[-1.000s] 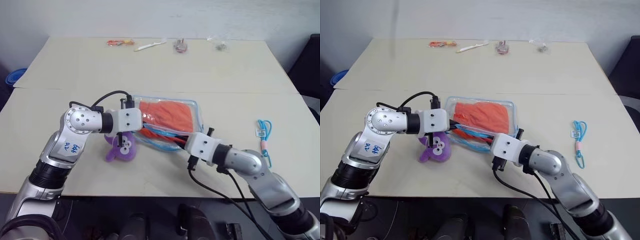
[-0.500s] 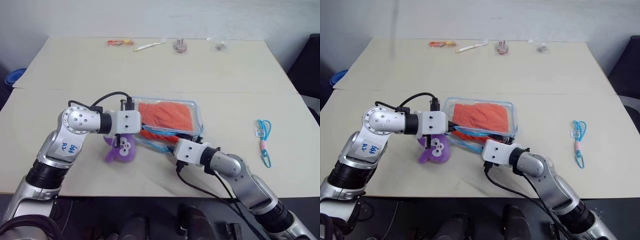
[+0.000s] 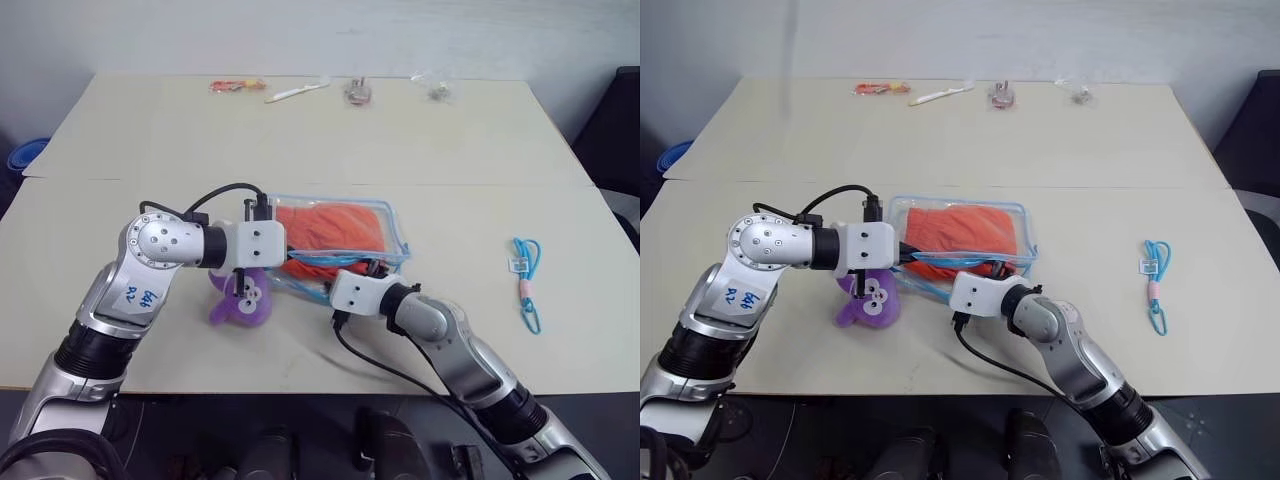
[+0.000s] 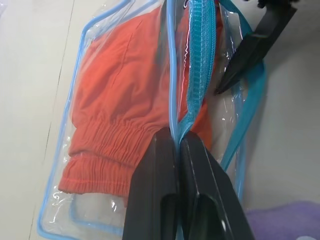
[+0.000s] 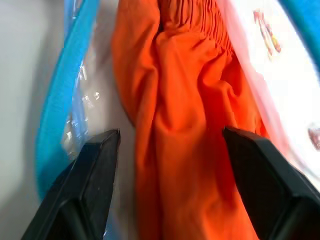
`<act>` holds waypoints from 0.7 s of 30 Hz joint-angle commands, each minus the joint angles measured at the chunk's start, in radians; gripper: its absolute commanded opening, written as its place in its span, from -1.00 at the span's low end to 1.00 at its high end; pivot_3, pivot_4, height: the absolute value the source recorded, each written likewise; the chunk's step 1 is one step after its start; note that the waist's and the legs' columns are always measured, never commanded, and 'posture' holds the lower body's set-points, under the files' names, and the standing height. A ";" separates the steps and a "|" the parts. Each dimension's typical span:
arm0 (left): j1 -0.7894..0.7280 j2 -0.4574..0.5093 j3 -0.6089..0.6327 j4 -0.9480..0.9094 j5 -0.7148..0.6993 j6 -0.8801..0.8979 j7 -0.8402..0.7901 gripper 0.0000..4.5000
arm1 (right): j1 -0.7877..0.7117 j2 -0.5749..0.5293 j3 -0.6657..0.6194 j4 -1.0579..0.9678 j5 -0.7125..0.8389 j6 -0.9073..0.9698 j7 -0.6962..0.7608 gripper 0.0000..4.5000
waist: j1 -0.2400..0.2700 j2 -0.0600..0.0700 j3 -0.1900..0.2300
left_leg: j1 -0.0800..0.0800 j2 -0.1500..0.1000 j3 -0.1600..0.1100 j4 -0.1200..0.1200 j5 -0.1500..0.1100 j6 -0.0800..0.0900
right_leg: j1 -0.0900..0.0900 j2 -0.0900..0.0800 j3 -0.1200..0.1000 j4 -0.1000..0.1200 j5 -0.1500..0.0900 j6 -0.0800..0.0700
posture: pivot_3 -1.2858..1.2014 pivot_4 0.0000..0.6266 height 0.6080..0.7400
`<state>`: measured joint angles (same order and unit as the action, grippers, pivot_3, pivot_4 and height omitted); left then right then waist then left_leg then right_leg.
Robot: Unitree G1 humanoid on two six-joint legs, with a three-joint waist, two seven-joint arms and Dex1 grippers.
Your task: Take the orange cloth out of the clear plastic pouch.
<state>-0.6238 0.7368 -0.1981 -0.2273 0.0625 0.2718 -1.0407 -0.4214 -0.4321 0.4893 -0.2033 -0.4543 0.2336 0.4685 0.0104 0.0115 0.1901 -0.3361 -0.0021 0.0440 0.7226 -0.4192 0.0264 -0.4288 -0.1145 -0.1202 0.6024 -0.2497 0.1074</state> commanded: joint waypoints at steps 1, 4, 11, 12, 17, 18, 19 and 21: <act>-0.027 -0.008 0.003 -0.037 -0.019 -0.001 0.001 -1.00 | -0.039 0.010 0.013 0.063 -0.059 -0.026 -0.016 0.52 | -0.003 0.000 0.000 | 0.000 0.000 0.000 0.000 0.000 0.000 | 0.000 0.000 0.000 0.000 0.000 0.000 | 0.03 -0.52 1.00; -0.033 -0.014 0.003 -0.034 -0.017 0.003 0.003 -1.00 | -0.068 0.023 0.031 0.113 -0.102 -0.023 -0.016 0.52 | -0.008 0.000 0.000 | 0.000 0.000 -0.001 0.000 0.000 0.000 | 0.000 0.000 0.000 0.000 0.000 0.000 | 0.03 -0.52 1.00; -0.045 -0.024 0.000 -0.025 -0.010 0.007 0.011 -1.00 | -0.079 0.063 0.035 0.197 -0.125 -0.048 -0.014 0.24 | -0.012 0.000 0.000 | 0.000 0.001 -0.001 0.000 0.000 0.000 | 0.000 0.000 0.000 0.000 0.000 0.000 | 0.03 -0.52 1.00; -0.047 -0.025 -0.001 -0.025 -0.010 0.009 0.012 -1.00 | -0.075 0.064 0.034 0.197 -0.124 -0.050 -0.008 0.09 | -0.012 0.000 0.000 | 0.000 0.001 -0.001 0.000 0.000 0.000 | 0.000 0.000 0.000 0.000 0.000 0.000 | 0.03 -0.52 1.00; -0.050 -0.027 -0.001 -0.018 -0.008 0.009 0.016 -1.00 | -0.060 0.060 0.024 0.194 -0.125 -0.065 0.004 -0.69 | -0.011 0.000 0.000 | 0.000 0.001 -0.001 0.000 0.000 0.000 | 0.000 -0.001 0.000 0.000 0.000 0.000 | 0.03 -0.52 1.00; -0.050 -0.027 -0.001 -0.016 -0.008 0.009 0.017 -1.00 | -0.059 0.060 0.022 0.194 -0.125 -0.065 0.005 -0.85 | -0.012 0.000 0.000 | 0.000 0.001 -0.001 0.000 0.000 0.000 | 0.000 -0.001 0.000 0.000 0.000 0.000 | 0.03 -0.52 1.00; -0.051 -0.028 -0.001 -0.015 -0.007 0.009 0.018 -1.00 | -0.058 0.059 0.020 0.194 -0.124 -0.067 0.007 -0.98 | -0.012 0.000 0.000 | 0.000 0.001 -0.001 0.000 0.000 0.000 | 0.000 -0.001 0.000 0.000 0.000 0.000 | 0.03 -0.52 1.00; -0.052 -0.030 -0.002 -0.014 -0.006 0.011 0.020 -1.00 | -0.056 0.058 0.017 0.193 -0.123 -0.070 0.014 -0.98 | -0.012 0.000 0.000 | 0.000 0.002 -0.001 0.000 0.000 0.000 | 0.000 0.000 0.000 0.000 0.000 0.000 | 0.03 -0.52 1.00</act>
<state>-0.6543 0.7120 -0.2046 -0.2224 0.0630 0.2858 -1.0351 -0.4970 -0.3653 0.5030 -0.0258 -0.5720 0.1641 0.4636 -0.0015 0.0114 0.1898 -0.3359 -0.0006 0.0425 0.7226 -0.4189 0.0259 -0.4284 -0.1149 -0.1206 0.6027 -0.2498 0.1073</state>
